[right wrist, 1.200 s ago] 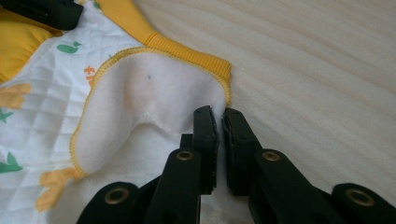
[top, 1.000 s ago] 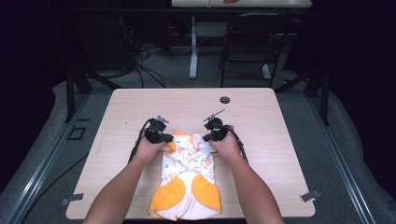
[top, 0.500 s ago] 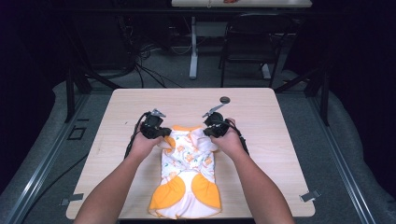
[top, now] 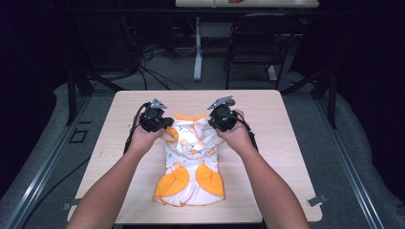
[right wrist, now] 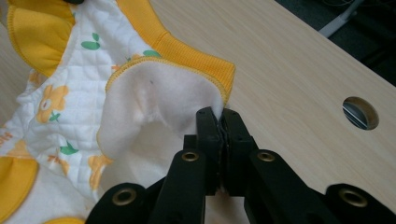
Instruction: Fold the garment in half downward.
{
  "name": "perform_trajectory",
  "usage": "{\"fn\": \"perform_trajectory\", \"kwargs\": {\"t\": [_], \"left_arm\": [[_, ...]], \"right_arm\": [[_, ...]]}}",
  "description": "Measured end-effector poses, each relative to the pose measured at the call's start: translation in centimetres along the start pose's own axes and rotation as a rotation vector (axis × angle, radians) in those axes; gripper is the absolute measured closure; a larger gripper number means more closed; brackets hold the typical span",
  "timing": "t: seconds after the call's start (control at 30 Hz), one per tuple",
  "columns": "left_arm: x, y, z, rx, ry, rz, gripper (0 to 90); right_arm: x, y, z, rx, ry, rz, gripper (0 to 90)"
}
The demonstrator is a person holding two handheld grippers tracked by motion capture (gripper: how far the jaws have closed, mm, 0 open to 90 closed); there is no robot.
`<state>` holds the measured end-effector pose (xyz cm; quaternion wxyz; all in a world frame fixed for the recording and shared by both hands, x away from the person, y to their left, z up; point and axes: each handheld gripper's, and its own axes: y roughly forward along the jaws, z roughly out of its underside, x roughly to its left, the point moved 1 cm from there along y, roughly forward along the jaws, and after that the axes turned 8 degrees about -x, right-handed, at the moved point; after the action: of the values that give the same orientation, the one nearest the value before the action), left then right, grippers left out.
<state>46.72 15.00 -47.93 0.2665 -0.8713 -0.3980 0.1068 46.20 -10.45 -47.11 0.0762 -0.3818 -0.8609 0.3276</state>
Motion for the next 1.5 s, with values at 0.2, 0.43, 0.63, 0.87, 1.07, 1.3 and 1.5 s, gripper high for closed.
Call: {"fn": "perform_trajectory", "kwargs": {"t": [0.2, 0.43, 0.63, 0.87, 1.07, 1.3, 1.5], "left_arm": [[-0.1, -0.7, -1.3, -0.051, 0.022, -0.008, 85.6], [-0.7, -1.5, -1.2, -0.076, 0.046, 0.021, 85.5], [-1.4, -2.2, 0.1, -0.081, 0.052, 0.048, 85.6], [-2.4, -3.2, 1.7, -0.081, 0.047, 0.094, 85.5], [-3.1, -3.5, 3.3, -0.069, 0.052, 0.123, 85.5], [-3.7, -3.2, 5.2, -0.04, 0.055, 0.15, 85.4], [-4.3, -3.0, 6.7, -0.031, 0.028, 0.189, 85.3]], "right_arm": [[-0.3, -1.1, -1.0, -0.047, -0.007, 0.027, 87.3], [0.0, -2.0, -0.7, -0.069, -0.039, 0.033, 87.3], [1.1, -2.8, 0.8, -0.059, -0.08, -0.004, 87.2], [2.0, -3.6, 1.8, -0.056, -0.108, -0.034, 87.2], [3.0, -3.7, 3.3, -0.022, -0.121, -0.067, 87.2], [4.2, -3.4, 4.9, -0.007, -0.123, -0.091, 87.1], [4.9, -3.1, 6.8, 0.006, -0.086, -0.117, 87.0]]}}
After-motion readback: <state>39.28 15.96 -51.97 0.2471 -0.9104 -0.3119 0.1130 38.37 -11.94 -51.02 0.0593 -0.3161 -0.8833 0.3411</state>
